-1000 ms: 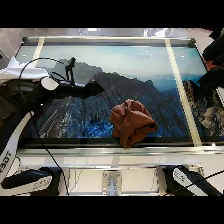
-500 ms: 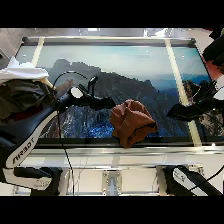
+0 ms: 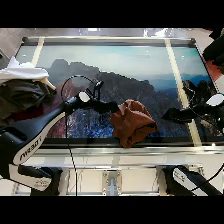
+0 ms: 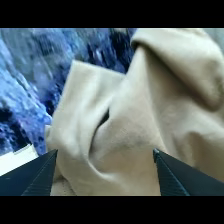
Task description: Fold the shirts.
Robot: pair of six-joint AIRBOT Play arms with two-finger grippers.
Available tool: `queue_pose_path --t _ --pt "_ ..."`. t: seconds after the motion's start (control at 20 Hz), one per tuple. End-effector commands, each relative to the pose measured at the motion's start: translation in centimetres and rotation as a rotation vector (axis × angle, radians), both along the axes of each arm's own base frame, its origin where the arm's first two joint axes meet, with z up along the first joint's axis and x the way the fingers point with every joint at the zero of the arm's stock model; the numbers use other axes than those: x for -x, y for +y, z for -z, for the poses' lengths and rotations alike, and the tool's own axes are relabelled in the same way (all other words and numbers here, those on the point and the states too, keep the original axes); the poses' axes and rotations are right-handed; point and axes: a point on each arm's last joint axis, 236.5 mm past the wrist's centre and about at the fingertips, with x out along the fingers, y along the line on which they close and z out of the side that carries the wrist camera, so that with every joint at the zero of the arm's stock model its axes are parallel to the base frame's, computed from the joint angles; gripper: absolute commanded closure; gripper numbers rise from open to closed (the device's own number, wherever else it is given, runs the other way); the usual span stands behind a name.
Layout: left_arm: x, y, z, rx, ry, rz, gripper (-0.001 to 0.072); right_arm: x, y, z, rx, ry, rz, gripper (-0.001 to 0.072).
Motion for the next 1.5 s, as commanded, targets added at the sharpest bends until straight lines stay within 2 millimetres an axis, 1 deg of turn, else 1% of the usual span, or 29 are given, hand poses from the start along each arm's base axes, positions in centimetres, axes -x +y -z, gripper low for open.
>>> queue_pose_path --t 0.0,0.1,0.2,0.35,0.45,0.55,0.7,0.75,0.85,0.9,1.0,1.1,1.15,1.2,1.25,1.3,1.35,1.4,1.45 --pt "1.1 -1.0 1.0 -0.006 0.025 0.024 0.0014 -0.4 1.0 -0.4 -0.039 -0.038 -0.038 0.0259" --pt "1.5 -1.7 1.3 0.014 0.05 0.018 0.0014 -0.3 0.9 -0.3 -0.036 -0.036 -0.041 0.0259" --pt "1.5 -1.9 1.3 0.028 0.064 0.008 0.0015 0.2 1.1 0.2 -0.036 -0.032 -0.071 0.0259" --pt "1.5 -1.9 1.3 0.028 0.064 0.006 0.0015 2.0 2.6 2.0 -0.051 0.019 -0.128 0.0259" --pt "1.5 -1.9 1.4 0.027 0.066 0.006 0.0015 2.5 3.6 3.6 -0.038 0.015 -0.17 0.0259" --pt "1.5 -1.9 1.4 0.026 0.066 0.007 0.0015 2.1 4.3 4.7 -0.016 -0.014 -0.176 0.0259" --pt "1.4 -1.9 1.4 0.026 0.063 0.004 0.0017 0.8 4.9 5.1 0.014 -0.073 -0.181 0.026" --pt "1.2 -1.9 1.4 0.026 0.055 -0.003 0.0039 0.3 5.0 5.1 0.022 -0.092 -0.179 0.0289" --pt "0.4 -1.8 1.3 0.026 0.032 -0.027 0.02 -0.6 4.9 5.1 0.035 -0.129 -0.167 0.0657" --pt "0.0 -1.7 1.3 0.029 0.019 -0.041 0.0305 -1.1 4.8 5.0 0.041 -0.144 -0.157 0.07" --pt "-0.7 -1.7 1.1 0.036 0.003 -0.067 0.0693 -1.4 4.7 5.0 0.046 -0.155 -0.151 0.0701" --pt "-1.3 -1.4 0.9 0.037 -0.009 -0.084 0.0696 -1.4 4.7 4.9 0.048 -0.159 -0.152 0.0701" --pt "-1.7 -0.9 0.2 0.045 -0.012 -0.09 0.0696 -1.4 4.7 4.5 0.052 -0.162 -0.161 0.0701" --pt "-2.2 -0.2 -1.1 0.062 -0.018 -0.095 0.0696 -1.5 4.5 3.6 0.063 -0.177 -0.176 0.0702" --pt "-2.8 0.6 -3.0 0.082 -0.035 -0.103 0.0696 -1.7 4.3 2.3 0.077 -0.198 -0.194 0.0701" --pt "-3.4 1.7 -5.3 0.106 -0.058 -0.113 0.0696 -2.0 4.1 0.4 0.095 -0.234 -0.214 0.0701" --pt "-3.7 3.0 -8.2 0.133 -0.093 -0.123 0.0696 -2.4 4.0 -2.1 0.113 -0.284 -0.232 0.0701" --pt "-3.7 4.2 -11.2 0.16 -0.13 -0.128 0.0696 -2.6 3.9 -4.8 0.133 -0.338 -0.249 0.0701" --pt "-3.4 5.6 -14.6 0.187 -0.178 -0.131 0.0696 -2.7 3.9 -8.0 0.151 -0.405 -0.263 0.0701"
